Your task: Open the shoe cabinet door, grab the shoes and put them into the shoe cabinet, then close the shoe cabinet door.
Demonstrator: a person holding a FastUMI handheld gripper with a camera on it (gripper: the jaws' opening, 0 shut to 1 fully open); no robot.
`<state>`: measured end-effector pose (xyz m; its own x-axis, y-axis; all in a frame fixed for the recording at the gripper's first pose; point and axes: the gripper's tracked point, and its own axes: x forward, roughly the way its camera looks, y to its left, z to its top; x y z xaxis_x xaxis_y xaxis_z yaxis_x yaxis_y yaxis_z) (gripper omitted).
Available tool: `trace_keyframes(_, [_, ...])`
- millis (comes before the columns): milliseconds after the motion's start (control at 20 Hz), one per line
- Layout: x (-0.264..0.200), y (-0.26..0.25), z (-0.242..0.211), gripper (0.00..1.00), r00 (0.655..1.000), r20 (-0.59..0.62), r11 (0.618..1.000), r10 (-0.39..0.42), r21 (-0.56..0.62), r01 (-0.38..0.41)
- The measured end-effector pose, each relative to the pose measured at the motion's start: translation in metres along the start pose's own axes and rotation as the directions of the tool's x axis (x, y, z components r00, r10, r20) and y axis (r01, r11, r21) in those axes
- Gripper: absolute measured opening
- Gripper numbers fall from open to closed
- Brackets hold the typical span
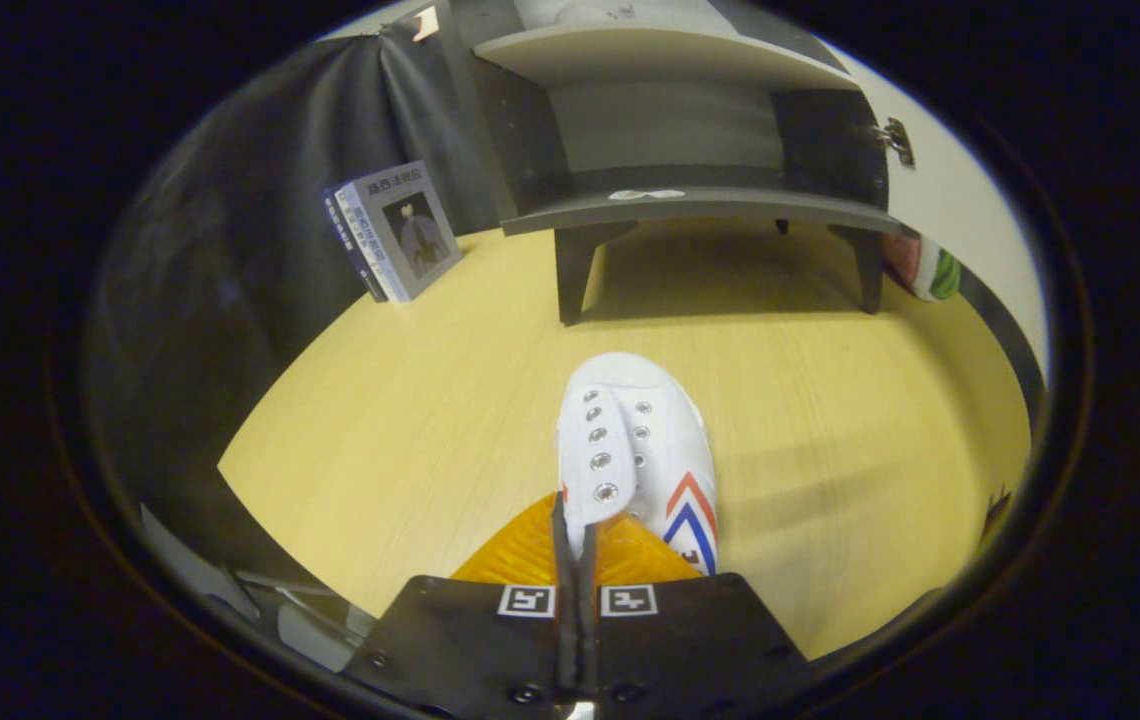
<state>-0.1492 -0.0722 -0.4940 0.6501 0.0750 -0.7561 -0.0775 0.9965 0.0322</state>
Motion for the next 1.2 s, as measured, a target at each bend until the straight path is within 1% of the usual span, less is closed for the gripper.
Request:
trace_keyframes(250, [-0.022, -0.007, 0.041, 0.03, 0.996, 0.082, 0.999, -0.034, 0.026, 0.032])
trace_keyframes(350, [-0.037, -0.013, 0.062, 0.03, 0.992, 0.118, 0.998, -0.053, 0.04, 0.049])
trace_keyframes(550, [-0.065, -0.022, 0.119, 0.02, 0.97, 0.223, 0.995, -0.1, 0.042, 0.093])
trace_keyframes(750, [-0.1, -0.028, 0.185, 0.02, 0.928, 0.343, 0.989, -0.146, 0.047, 0.138])
trace_keyframes(950, [-0.13, -0.029, 0.246, 0.02, 0.872, 0.453, 0.983, -0.183, 0.057, 0.177])
trace_keyframes(1100, [-0.145, -0.029, 0.282, 0.02, 0.83, 0.519, 0.978, -0.204, 0.074, 0.194])
trace_keyframes(1200, [-0.147, -0.029, 0.306, 0.02, 0.809, 0.547, 0.975, -0.216, 0.077, 0.209])
